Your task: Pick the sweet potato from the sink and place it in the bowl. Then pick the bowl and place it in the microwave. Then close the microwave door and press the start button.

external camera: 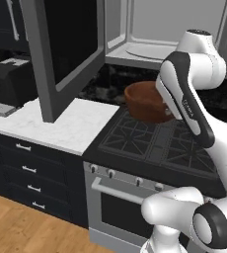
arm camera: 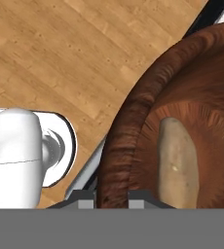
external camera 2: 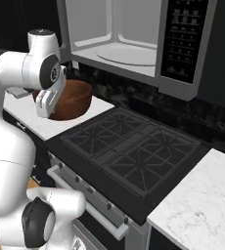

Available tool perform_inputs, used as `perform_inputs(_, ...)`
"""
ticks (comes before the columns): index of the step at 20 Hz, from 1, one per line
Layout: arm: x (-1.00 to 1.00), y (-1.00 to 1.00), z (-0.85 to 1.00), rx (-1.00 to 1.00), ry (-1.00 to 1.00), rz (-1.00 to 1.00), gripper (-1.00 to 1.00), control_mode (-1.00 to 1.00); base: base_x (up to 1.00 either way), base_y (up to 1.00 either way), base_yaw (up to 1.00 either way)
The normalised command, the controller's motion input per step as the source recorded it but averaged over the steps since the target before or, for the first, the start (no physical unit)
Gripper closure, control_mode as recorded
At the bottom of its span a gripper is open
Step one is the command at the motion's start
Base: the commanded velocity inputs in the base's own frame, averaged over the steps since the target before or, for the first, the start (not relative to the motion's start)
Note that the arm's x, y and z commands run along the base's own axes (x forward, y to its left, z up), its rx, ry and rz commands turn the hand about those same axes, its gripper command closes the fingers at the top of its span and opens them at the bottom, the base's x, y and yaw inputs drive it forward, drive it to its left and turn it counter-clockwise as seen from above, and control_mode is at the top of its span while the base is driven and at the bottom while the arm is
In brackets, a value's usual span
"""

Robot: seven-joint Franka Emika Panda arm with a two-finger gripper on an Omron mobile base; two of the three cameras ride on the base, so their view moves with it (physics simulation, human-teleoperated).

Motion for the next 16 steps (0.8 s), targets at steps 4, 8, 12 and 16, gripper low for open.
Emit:
perform_inputs(4,0.00,0.01,0.01,0.01,0.00,0.03,1.00,-1.00,0.00,0.06,0.14)
perform_inputs(8,-0.11,0.00,0.26,0.01,-0.01,0.01,1.00,-1.00,0.00,0.00,0.00)
perform_inputs(12,-0.08,0.00,0.34,0.00,-0.03,-0.16,1.00,-1.00,0.00,0.00,0.00)
perform_inputs(16,-0.03,0.00,0.38,0.00,-0.12,-0.24,1.00,-1.00,0.00,0.00,0.00)
